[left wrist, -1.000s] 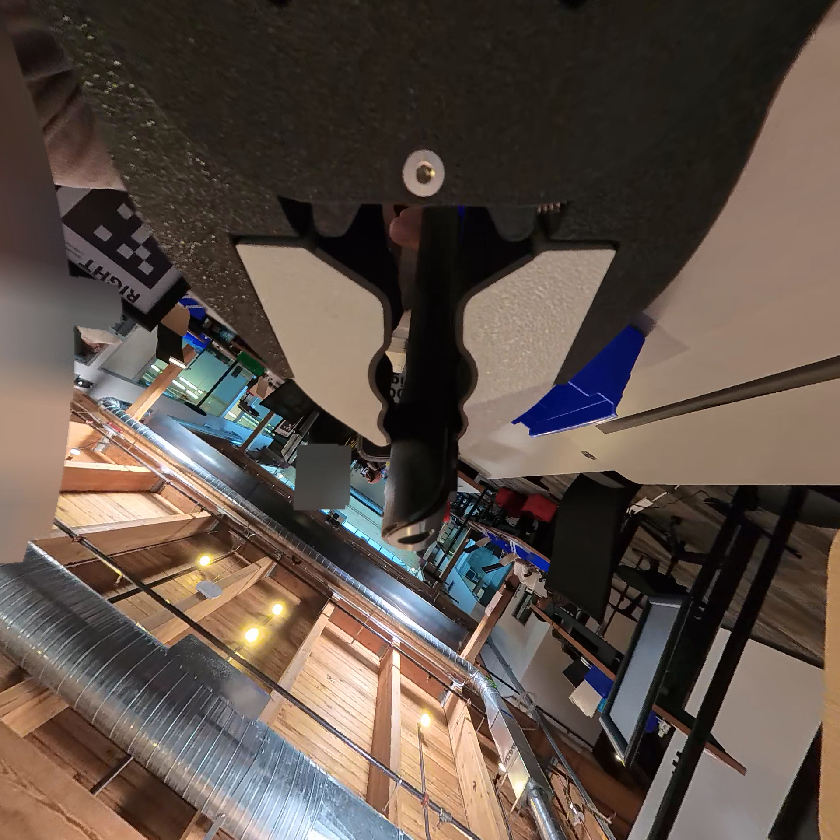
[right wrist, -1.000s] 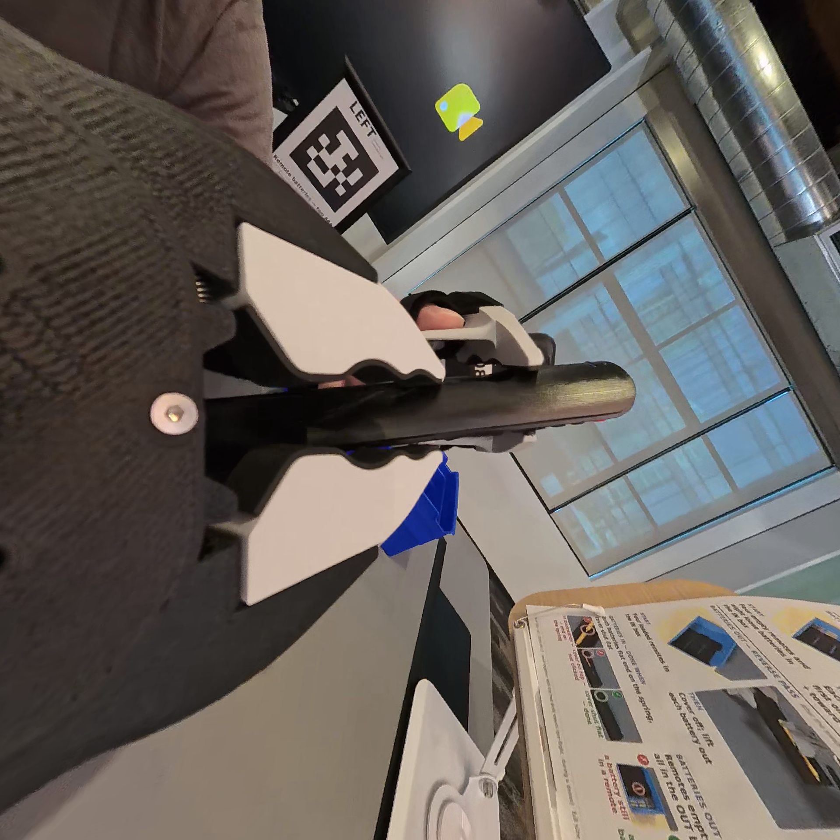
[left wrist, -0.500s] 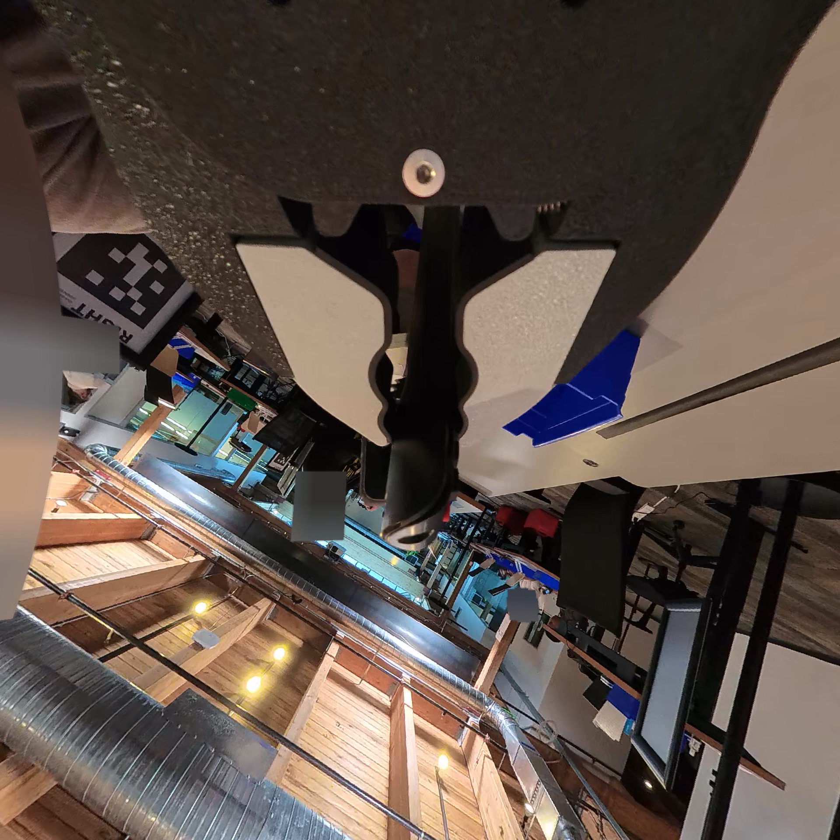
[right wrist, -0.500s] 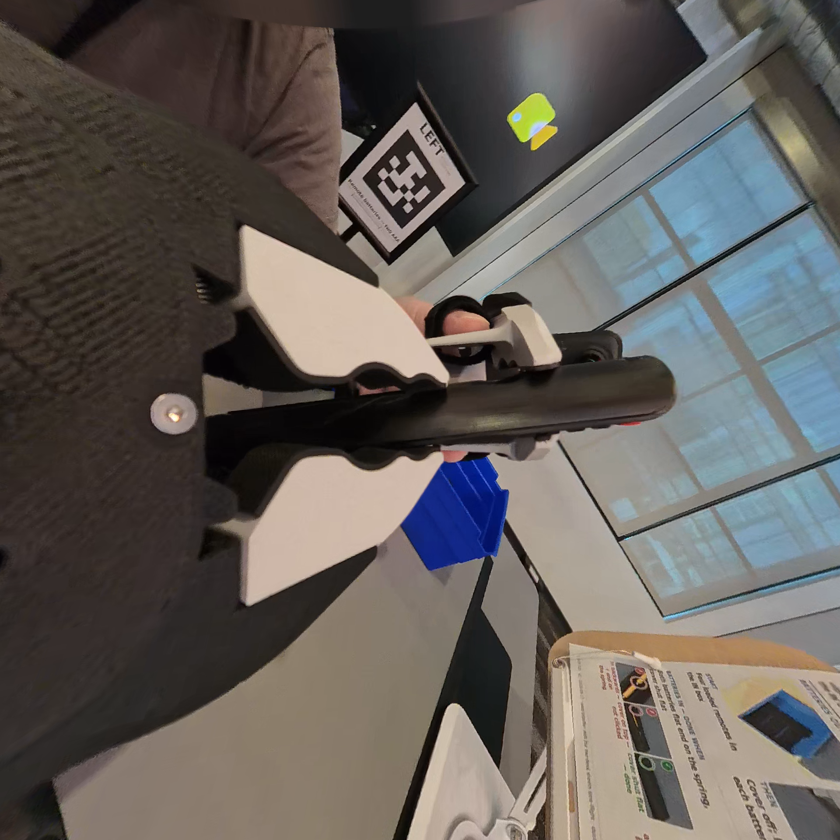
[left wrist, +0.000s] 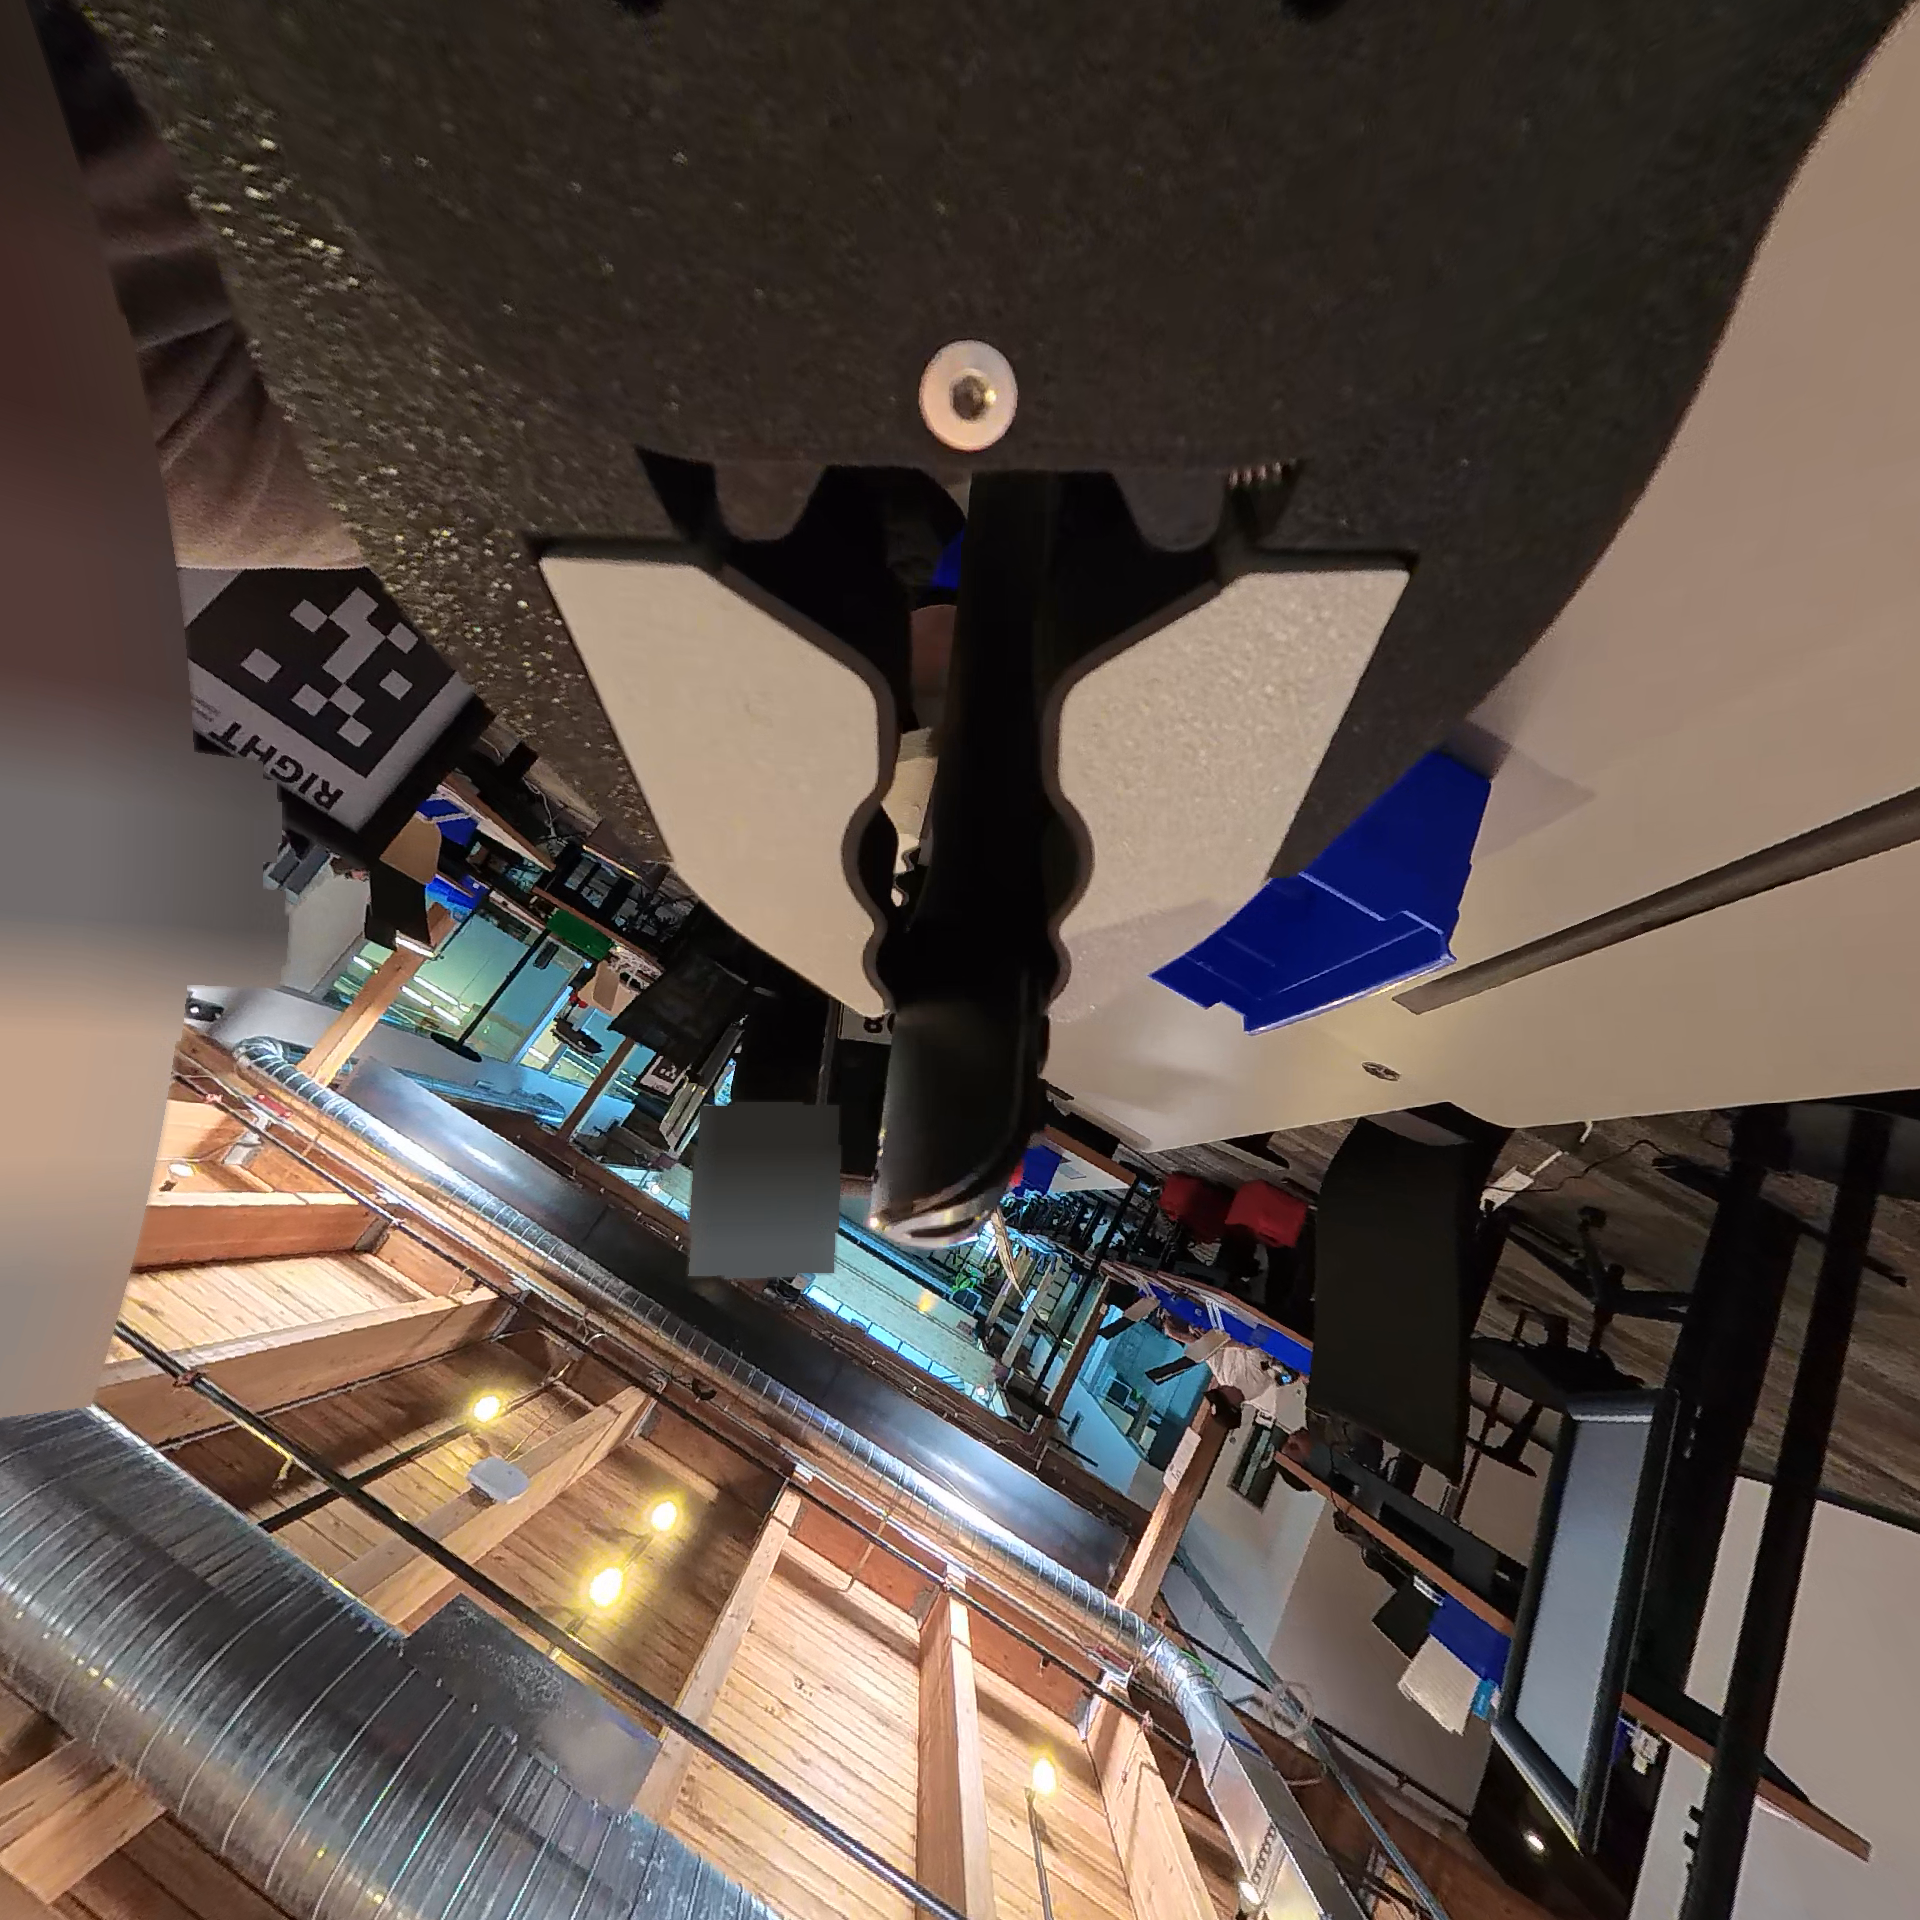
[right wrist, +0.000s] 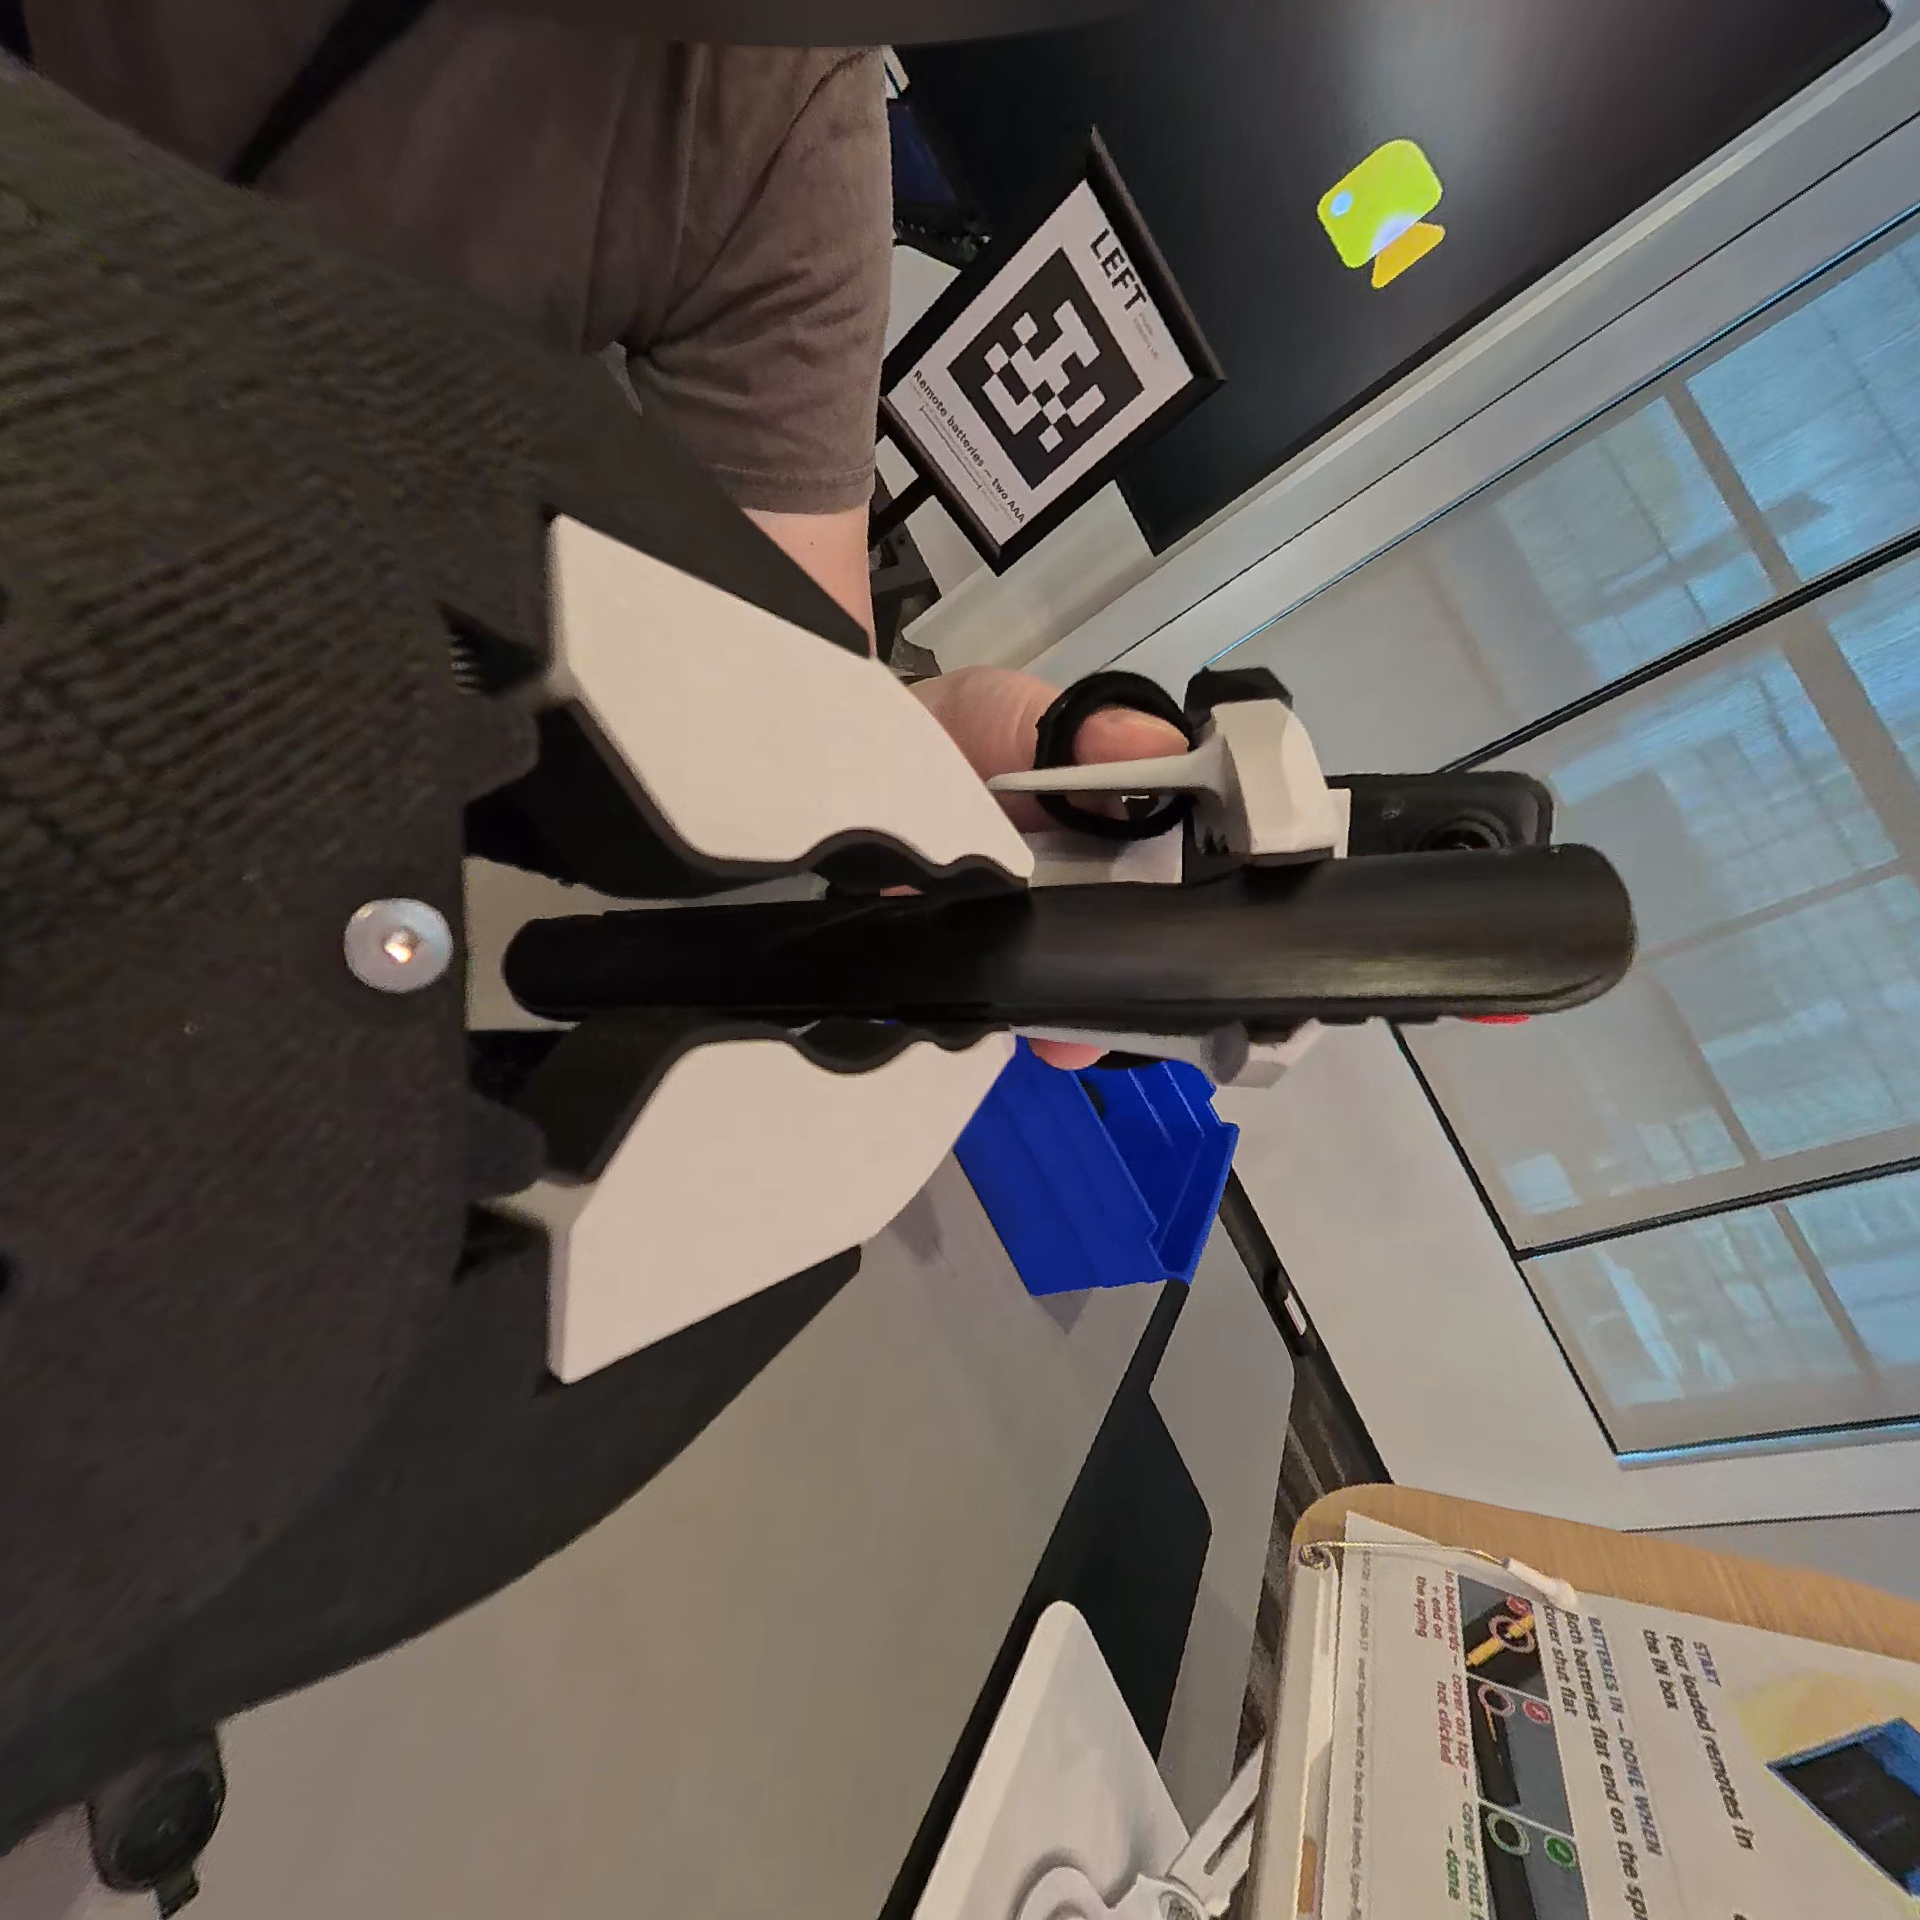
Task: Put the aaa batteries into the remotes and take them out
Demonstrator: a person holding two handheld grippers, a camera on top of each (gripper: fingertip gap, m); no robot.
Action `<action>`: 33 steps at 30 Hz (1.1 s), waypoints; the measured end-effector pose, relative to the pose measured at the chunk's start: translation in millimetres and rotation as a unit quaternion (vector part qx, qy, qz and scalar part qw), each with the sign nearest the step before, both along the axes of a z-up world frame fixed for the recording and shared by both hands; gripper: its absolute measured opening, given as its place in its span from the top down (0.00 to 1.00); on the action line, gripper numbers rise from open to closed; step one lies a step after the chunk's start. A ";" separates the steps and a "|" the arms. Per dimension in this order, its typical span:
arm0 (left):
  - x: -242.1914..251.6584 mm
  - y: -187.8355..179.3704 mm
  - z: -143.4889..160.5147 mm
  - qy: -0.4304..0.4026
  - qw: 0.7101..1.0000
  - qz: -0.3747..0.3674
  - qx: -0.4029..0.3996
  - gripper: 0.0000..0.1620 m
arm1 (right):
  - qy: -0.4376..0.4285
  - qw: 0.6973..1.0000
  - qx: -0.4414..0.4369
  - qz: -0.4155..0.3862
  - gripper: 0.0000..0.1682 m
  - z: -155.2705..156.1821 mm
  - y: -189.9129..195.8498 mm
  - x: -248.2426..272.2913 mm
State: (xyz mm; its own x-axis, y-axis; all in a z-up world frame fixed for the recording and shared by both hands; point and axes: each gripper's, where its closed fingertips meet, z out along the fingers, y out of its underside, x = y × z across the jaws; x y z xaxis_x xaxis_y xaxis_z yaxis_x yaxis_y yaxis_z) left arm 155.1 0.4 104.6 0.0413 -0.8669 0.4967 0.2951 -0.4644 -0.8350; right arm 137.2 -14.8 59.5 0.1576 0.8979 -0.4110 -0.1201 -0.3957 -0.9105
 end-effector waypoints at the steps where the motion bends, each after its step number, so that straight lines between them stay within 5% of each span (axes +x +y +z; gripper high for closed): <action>1: -0.5 0.3 1.2 -0.004 1.000 0.000 0.001 0.86 | 0.008 1.000 0.008 -0.004 0.86 2.1 1.2 0.6; 5: -12.3 2.0 17.1 -0.041 0.999 0.023 0.024 0.85 | 0.096 0.994 0.028 -0.034 0.81 11.5 9.9 4.4; 7: -28.5 6.8 30.4 -0.077 0.996 0.039 0.023 0.86 | 0.144 0.988 -0.006 -0.057 0.62 7.5 21.0 7.8; 10: -50.5 20.2 38.9 -0.100 0.988 0.110 0.045 0.86 | 0.230 0.968 -0.060 -0.085 0.47 2.0 32.4 12.4; 19: -39.8 21.4 26.5 -0.102 0.977 0.166 0.085 0.86 | 0.307 0.923 -0.191 -0.131 0.32 -29.1 38.8 -0.5; 24: -22.5 18.4 11.5 -0.085 0.982 0.154 0.069 0.86 | 0.318 0.924 -0.168 -0.130 0.36 -27.1 37.4 2.9; 28: -14.7 13.3 8.7 -0.089 0.985 0.132 0.064 0.85 | 0.313 0.939 -0.095 -0.109 0.68 -9.9 27.5 12.9; 33: -24.0 9.5 23.8 -0.123 0.986 0.102 0.043 0.85 | 0.315 0.946 -0.060 -0.039 0.84 13.4 5.8 7.3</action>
State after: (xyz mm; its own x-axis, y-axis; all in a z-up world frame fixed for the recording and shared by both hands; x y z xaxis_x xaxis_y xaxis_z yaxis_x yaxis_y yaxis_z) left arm 131.0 9.9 128.4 0.1071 -0.8925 0.4381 0.5730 -0.3047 -0.7608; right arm 144.5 -9.0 72.9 -0.0890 0.8343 -0.5441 -0.6569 -0.4598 -0.5976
